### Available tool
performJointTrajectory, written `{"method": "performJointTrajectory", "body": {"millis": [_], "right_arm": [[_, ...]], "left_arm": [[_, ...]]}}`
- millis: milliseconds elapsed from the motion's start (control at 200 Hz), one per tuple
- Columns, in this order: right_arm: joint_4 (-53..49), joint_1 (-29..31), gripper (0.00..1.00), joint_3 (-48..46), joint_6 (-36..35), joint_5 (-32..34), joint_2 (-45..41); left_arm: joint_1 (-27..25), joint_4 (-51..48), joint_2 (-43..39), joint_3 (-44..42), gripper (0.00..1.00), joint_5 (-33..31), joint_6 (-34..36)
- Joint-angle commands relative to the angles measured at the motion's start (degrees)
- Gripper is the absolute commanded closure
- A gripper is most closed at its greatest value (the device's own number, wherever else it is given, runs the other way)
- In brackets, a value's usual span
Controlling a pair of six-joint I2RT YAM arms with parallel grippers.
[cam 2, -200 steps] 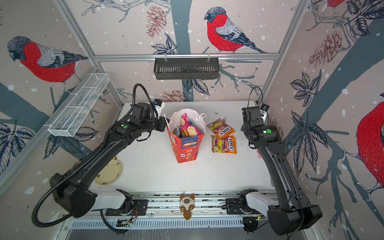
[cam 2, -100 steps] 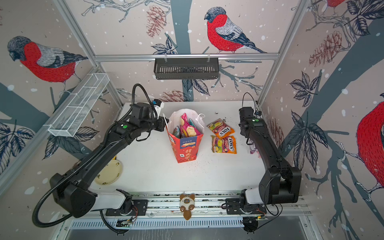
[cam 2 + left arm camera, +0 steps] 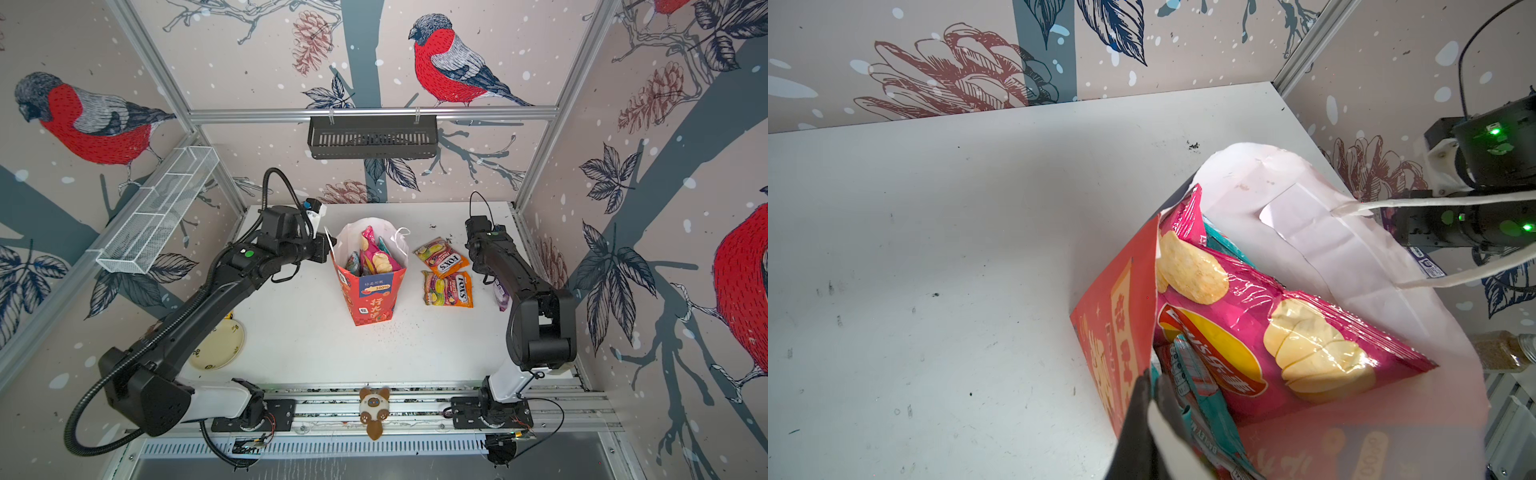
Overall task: Take the snacks out of the paper bag
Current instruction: 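Lower the purple packet onto the table and open the right gripper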
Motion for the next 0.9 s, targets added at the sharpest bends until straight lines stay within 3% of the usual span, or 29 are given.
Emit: {"method": "performJointTrajectory", "body": {"millis": [0,115,190,460,620,896], "right_arm": [[5.4,-0.3,0.93,-0.7,-1.1,-8.1,0.4],[8.0,-0.3,0.9,-1.7,-1.0,-12.7,1.2],[8.8,-0.1,0.82,-2.0,-1.1,-15.1,1.9],[10.8,0.2,0.79,-3.4,-0.6,-17.5,3.3],[11.1,0.1,0.57,-3.4,-0.5,-18.2,3.5],[10.4,0.2,0.51,-2.1,0.6,-22.7,-1.3]], "left_arm": [[0.1,3.5,-0.4,-0.3,1.0,-0.8,-0.6],[0.1,3.5,-0.6,-0.7,1.0,-1.2,-0.7],[0.2,3.5,-0.6,-0.8,1.0,-1.4,-0.7],[0.2,3.8,-0.1,-0.4,1.0,-1.3,-0.7],[0.3,3.6,0.0,-0.3,1.0,-1.5,-0.6],[0.4,3.2,0.2,0.1,1.0,-1.5,0.0]]}}
